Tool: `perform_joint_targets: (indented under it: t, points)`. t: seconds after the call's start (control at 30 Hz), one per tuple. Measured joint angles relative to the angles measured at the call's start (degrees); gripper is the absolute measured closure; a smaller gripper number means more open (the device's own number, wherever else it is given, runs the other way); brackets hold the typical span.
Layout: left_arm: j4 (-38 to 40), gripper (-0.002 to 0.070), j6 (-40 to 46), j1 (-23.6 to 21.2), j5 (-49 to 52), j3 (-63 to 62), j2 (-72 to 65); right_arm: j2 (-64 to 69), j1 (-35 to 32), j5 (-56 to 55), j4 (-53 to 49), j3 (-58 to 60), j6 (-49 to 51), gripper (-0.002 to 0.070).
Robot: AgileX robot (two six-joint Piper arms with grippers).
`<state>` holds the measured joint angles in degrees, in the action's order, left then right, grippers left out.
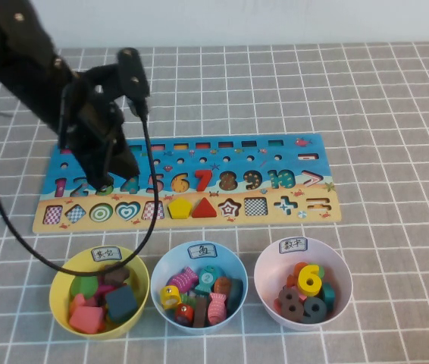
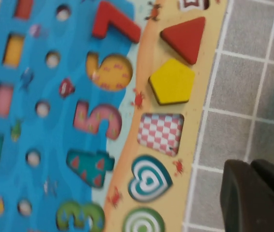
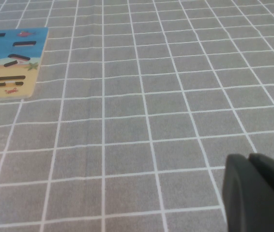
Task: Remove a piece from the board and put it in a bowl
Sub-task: Pick up the "Pentagon"
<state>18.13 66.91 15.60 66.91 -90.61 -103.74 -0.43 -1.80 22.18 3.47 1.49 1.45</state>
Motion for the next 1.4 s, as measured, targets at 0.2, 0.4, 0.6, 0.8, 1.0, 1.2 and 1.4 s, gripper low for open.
perform_joint_targets:
  t: [0.2,0.4,0.6,0.8,1.0,1.2,1.4]
  points:
    - [-3.27,0.068,7.2,4.06,2.38,-7.05,-7.85,0.0,0.0,0.0,0.0,0.0,0.0,0.0694]
    - [-3.97,0.0679,8.58,6.78,2.41,-8.18,-11.84,0.0,0.0,0.0,0.0,0.0,0.0,0.0694]
    - [-4.92,0.0658,8.7,6.98,2.53,-8.43,-12.88,0.0,0.0,0.0,0.0,0.0,0.0,0.0694]
    - [-5.2,0.0454,8.93,6.98,0.2,-8.53,-13.02,0.0,0.0,0.0,0.0,0.0,0.0,0.0694]
    - [-5.2,0.0357,9.06,6.98,-4.07,-8.53,-14.16,0.0,0.0,0.0,0.0,0.0,0.0,0.0694]
    - [-5.2,0.0349,9.78,6.98,-7.25,-8.53,-16.45,0.0,0.0,0.0,0.0,0.0,0.0,0.0694]
    - [-5.2,0.0348,9.92,6.98,-8.3,-8.53,-17.29,0.0,0.0,0.0,0.0,0.0,0.0,0.0694]
